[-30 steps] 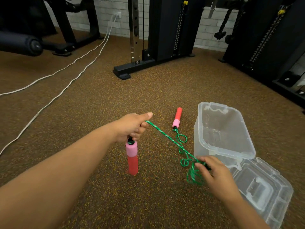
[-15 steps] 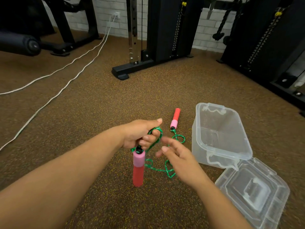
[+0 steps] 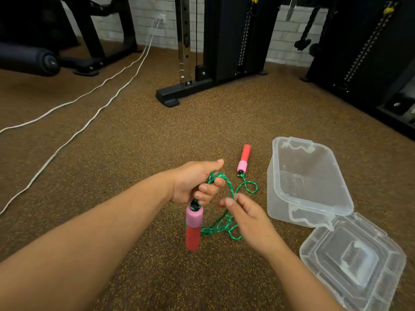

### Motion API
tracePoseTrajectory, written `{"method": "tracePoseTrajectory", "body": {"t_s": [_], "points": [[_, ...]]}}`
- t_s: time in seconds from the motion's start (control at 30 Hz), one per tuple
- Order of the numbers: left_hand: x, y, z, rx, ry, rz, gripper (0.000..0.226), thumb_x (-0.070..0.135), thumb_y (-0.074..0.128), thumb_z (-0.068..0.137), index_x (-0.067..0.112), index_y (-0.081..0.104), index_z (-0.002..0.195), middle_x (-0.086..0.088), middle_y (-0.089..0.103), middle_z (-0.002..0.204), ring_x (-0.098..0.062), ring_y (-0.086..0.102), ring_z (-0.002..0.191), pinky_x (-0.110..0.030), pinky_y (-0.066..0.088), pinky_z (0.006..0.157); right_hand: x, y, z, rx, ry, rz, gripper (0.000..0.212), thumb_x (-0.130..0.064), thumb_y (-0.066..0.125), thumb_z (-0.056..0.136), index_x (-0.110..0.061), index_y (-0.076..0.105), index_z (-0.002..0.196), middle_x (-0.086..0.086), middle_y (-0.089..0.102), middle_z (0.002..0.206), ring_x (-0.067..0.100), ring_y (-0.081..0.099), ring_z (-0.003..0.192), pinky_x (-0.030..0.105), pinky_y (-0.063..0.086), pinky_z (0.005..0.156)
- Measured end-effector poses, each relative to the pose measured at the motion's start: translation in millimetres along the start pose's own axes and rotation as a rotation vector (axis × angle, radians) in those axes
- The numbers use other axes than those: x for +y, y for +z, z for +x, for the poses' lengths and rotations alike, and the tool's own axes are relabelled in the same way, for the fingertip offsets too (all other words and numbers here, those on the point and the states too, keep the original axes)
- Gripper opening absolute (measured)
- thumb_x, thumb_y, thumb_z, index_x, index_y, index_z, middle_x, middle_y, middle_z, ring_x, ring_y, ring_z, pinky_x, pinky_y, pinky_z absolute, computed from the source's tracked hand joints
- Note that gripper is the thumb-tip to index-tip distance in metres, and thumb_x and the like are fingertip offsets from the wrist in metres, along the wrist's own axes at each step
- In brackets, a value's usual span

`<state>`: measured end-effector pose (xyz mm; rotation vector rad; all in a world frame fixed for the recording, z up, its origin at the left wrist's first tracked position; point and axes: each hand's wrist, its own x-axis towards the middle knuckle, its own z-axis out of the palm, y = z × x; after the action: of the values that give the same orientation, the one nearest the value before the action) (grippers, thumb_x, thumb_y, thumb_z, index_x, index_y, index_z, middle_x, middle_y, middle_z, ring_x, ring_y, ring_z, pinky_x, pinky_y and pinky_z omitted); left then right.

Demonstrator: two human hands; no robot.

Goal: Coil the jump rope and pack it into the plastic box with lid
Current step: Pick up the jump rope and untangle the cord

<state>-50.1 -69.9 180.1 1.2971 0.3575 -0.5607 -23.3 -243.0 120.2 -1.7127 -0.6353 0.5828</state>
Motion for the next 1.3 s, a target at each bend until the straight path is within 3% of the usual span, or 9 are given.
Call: {"method": "tracePoseTrajectory", "body": {"t_s": [0.1,0.3,0.43,0.6,0.77,0.83,0.93,1.1,1.3], "points": [[-1,-6,-3,-0.012,0.001,0.016,0.061,0.063,0.022,0.091,0.015,0.048,0.062,0.007,0.029,0.037,-0.009,0.025,0.031,-0.026,0.022,0.045,-1,-16,-1,0.107,0.042,0.234,0.020,-0.023,0.050,0.095,-0.022,0.067,0.085,-0.005,0.064,0.065,0.018,0.065,0.077,0.036,0.048,0.083],[-6,3,-4,-0.196,-0.138,0.204,0.092,0.073,0.007,0.084,0.003,0.066,0.082,-0.002,0.053,0.043,-0.012,0.045,0.033,-0.020,0.037,0.043,-19,-16,17,0.350,-0.075,0.230,0.017,-0.019,0.048,0.097,-0.021,0.062,0.087,-0.005,0.049,0.058,0.006,0.048,0.052,0.018,0.045,0.053],[-6,11,-7,-0.303,-0.106,0.187,0.056,0.050,0.034,0.090,0.009,0.068,0.073,-0.004,0.065,0.049,-0.010,0.054,0.034,-0.016,0.043,0.038,-6,-9,22,0.360,-0.088,0.029,0.020,-0.027,0.050,0.096,-0.028,0.063,0.081,-0.011,0.054,0.060,0.003,0.046,0.057,0.020,0.040,0.057],[-3,-2,-2,-0.033,0.160,-0.198,0.042,0.037,0.045,0.088,0.009,0.075,0.078,-0.001,0.067,0.053,-0.008,0.051,0.033,-0.016,0.041,0.037,26,0,0,0.235,-0.018,-0.177,0.026,-0.033,0.047,0.096,-0.026,0.062,0.076,-0.016,0.052,0.053,0.001,0.038,0.049,0.024,0.032,0.052],[0,-8,3,0.088,0.266,-0.359,0.057,0.041,0.026,0.098,0.000,0.058,0.121,-0.009,0.075,0.090,-0.015,0.069,0.061,-0.019,0.048,0.050,22,8,-15,0.166,-0.063,-0.383,0.025,-0.039,0.042,0.096,-0.028,0.059,0.083,-0.020,0.054,0.055,0.002,0.044,0.048,0.025,0.033,0.051],[5,-6,4,0.095,0.294,-0.455,0.064,0.044,0.021,0.097,-0.004,0.047,0.130,-0.018,0.070,0.108,-0.024,0.071,0.084,-0.026,0.055,0.065,16,10,-18,0.114,-0.098,-0.459,0.024,-0.041,0.040,0.096,-0.028,0.058,0.086,-0.027,0.056,0.062,0.000,0.046,0.052,0.025,0.033,0.052],[8,-3,6,0.101,0.299,-0.500,0.077,0.055,0.019,0.094,-0.006,0.032,0.140,-0.026,0.056,0.129,-0.033,0.059,0.114,-0.037,0.046,0.094,2,9,-20,0.073,-0.189,-0.499,0.023,-0.039,0.041,0.097,-0.027,0.058,0.087,-0.035,0.054,0.069,-0.002,0.046,0.057,0.019,0.032,0.054],[6,9,12,0.203,0.235,-0.135,0.091,0.067,0.001,0.088,-0.001,0.031,0.141,-0.026,0.055,0.130,-0.030,0.058,0.115,-0.035,0.043,0.097,-24,-6,-18,0.023,-0.306,-0.490,0.023,-0.048,0.041,0.090,-0.033,0.055,0.080,-0.030,0.055,0.068,0.001,0.048,0.060,0.025,0.035,0.057],[0,11,-3,0.129,0.099,0.615,0.086,0.073,0.011,0.085,0.010,0.067,0.100,-0.016,0.071,0.078,-0.022,0.069,0.070,-0.034,0.054,0.076,-34,-38,-8,0.083,-0.336,-0.442,0.018,-0.039,0.049,0.091,-0.030,0.061,0.080,-0.018,0.060,0.069,0.004,0.053,0.062,0.015,0.034,0.056]]}}
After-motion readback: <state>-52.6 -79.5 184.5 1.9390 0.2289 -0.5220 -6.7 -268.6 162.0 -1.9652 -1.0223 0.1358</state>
